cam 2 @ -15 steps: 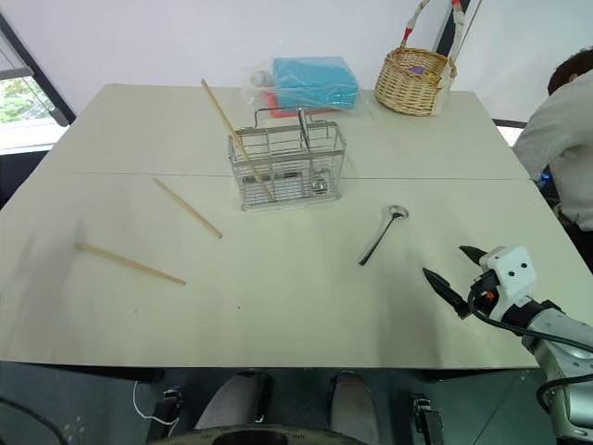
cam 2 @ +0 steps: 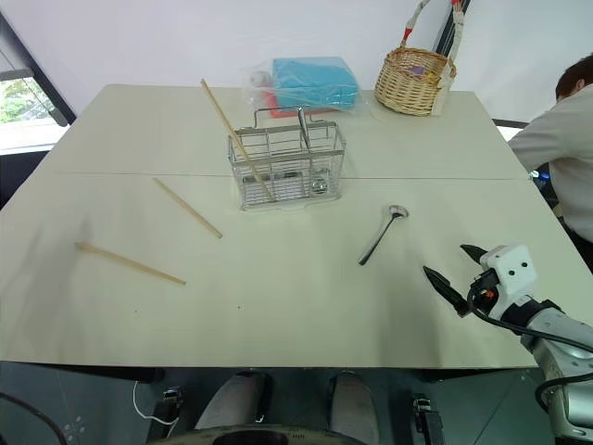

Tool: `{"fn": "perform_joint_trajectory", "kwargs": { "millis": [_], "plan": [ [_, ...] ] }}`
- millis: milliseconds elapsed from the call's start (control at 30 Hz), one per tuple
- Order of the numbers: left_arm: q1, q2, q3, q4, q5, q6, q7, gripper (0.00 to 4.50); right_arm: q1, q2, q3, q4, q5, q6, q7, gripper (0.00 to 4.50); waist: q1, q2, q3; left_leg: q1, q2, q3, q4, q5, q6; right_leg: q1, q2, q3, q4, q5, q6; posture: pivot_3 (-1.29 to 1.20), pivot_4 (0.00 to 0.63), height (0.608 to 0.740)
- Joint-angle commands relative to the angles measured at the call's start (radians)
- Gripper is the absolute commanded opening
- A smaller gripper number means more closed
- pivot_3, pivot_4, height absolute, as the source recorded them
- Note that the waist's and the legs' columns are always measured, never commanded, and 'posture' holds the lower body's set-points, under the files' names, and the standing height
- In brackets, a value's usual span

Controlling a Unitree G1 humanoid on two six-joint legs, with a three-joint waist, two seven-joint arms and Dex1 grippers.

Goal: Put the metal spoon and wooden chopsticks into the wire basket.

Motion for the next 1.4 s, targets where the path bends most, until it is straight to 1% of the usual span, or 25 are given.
{"fn": "perform_joint_trajectory", "kwargs": {
  "millis": [33,333,467,533,600,700,767,833,900,1000,1033,1133,1233,1333,1400],
  "plan": [
    [0.000,0.021,-0.001,-0.054,-0.002,-0.014,-0.013,4.50,-0.021,-0.007,-0.022,-0.015,0.003,-0.024,0.001,4.48,0.000,0.000,0.000,0.000,0.000,0.000,0.000,0.000,0.000,0.000,0.000,0.000,0.000,0.000,0.000,0.00,0.150,0.661],
    [0.025,0.006,-0.037,-0.158,-0.029,0.008,-0.070,4.50,-0.106,-0.070,-0.013,0.031,-0.012,-0.032,0.048,4.48,0.000,0.000,0.000,0.000,0.000,0.000,0.000,0.000,0.000,0.000,0.000,0.000,0.001,0.000,0.000,0.00,0.150,0.661],
    [-0.001,0.013,-0.074,-0.219,-0.081,0.056,-0.115,4.50,-0.160,-0.119,0.014,0.053,-0.029,-0.060,0.105,4.48,0.000,0.000,0.000,0.000,0.000,0.000,0.001,0.000,0.000,0.002,0.000,0.000,0.002,0.000,0.000,0.00,0.150,0.661],
    [-0.020,0.031,-0.113,-0.269,-0.128,0.099,-0.165,4.50,-0.214,-0.159,0.050,0.075,-0.044,-0.083,0.152,4.48,-0.001,0.000,0.000,0.000,0.000,0.000,0.001,0.001,0.002,0.002,0.000,0.000,0.002,0.000,0.000,0.00,0.150,0.661],
    [-0.035,0.061,-0.179,-0.324,-0.159,0.131,-0.237,4.50,-0.289,-0.205,0.104,0.111,-0.064,-0.120,0.219,4.48,-0.001,0.000,0.000,0.000,0.000,0.001,0.002,0.001,0.002,0.003,0.000,0.000,0.002,0.000,0.000,0.00,0.150,0.661],
    [-0.045,0.120,-0.309,-0.417,-0.175,0.129,-0.376,4.50,-0.437,-0.263,0.227,0.225,-0.139,-0.239,0.337,4.48,-0.005,0.000,0.001,0.000,0.000,0.002,0.002,0.001,0.002,0.003,0.000,0.000,0.002,0.000,0.000,0.00,0.150,0.661],
    [-0.095,0.150,-0.376,-0.447,-0.206,0.154,-0.435,4.50,-0.555,-0.283,0.316,0.316,-0.186,-0.324,0.429,4.48,-0.007,0.000,0.001,0.000,0.000,0.003,0.001,0.001,0.002,0.003,0.000,0.000,0.002,0.000,0.000,0.00,0.150,0.661],
    [-0.150,0.163,-0.420,-0.460,-0.239,0.181,-0.474,4.50,-0.674,-0.287,0.393,0.408,-0.234,-0.407,0.503,4.48,-0.011,0.000,0.001,0.000,0.000,0.003,0.001,0.002,0.003,0.003,0.000,0.000,0.002,0.000,0.000,0.00,0.150,0.661],
    [-0.193,0.164,-0.462,-0.467,-0.260,0.206,-0.503,4.50,-0.815,-0.272,0.475,0.535,-0.299,-0.510,0.570,4.48,-0.020,0.004,0.004,0.000,0.000,0.004,0.000,0.002,0.003,0.002,0.001,0.000,0.002,0.000,0.000,0.00,0.150,0.661],
    [-0.202,0.169,-0.494,-0.484,-0.272,0.224,-0.541,4.50,-0.972,-0.243,0.569,0.702,-0.362,-0.604,0.654,4.48,-0.032,0.005,0.005,0.000,-0.001,0.004,0.000,0.002,0.003,0.002,0.001,0.000,0.002,0.002,0.003,0.00,0.150,0.661],
    [-0.195,0.170,-0.492,-0.496,-0.285,0.233,-0.551,4.50,-1.014,-0.238,0.602,0.764,-0.399,-0.668,0.670,4.48,-0.034,0.004,0.005,0.001,-0.001,0.004,-0.001,0.002,0.003,0.002,0.002,0.000,0.003,0.002,0.003,0.00,0.150,0.661],
    [-0.169,0.176,-0.467,-0.539,-0.345,0.281,-0.578,4.50,-1.159,-0.214,0.708,0.980,-0.547,-0.857,0.666,4.48,-0.035,0.004,0.005,0.001,-0.001,0.004,-0.001,0.002,0.003,0.002,0.002,0.000,0.003,0.002,0.004,0.00,0.150,0.661],
    [-0.158,0.184,-0.462,-0.561,-0.381,0.316,-0.590,4.50,-1.283,-0.172,0.790,1.158,-0.661,-0.976,0.631,4.48,-0.035,0.004,0.007,0.001,-0.001,0.005,-0.001,0.002,0.003,0.001,0.002,0.000,0.004,0.002,0.004,0.00,0.150,0.661],
    [-0.150,0.194,-0.483,-0.584,-0.384,0.325,-0.607,4.50,-1.394,-0.128,0.894,1.296,-0.822,-1.085,0.527,4.48,-0.035,0.004,0.008,0.001,-0.001,0.004,-0.001,0.003,0.002,0.000,0.002,0.001,0.006,0.002,0.003,0.00,0.150,0.661],
    [-0.151,0.197,-0.490,-0.594,-0.388,0.330,-0.609,4.50,-1.441,-0.105,0.938,1.356,-0.890,-1.122,0.462,4.48,-0.034,0.003,0.008,0.001,-0.001,0.004,-0.001,0.003,0.001,0.000,0.003,0.001,0.007,0.002,0.003,0.00,0.150,0.661]
  ]
}}
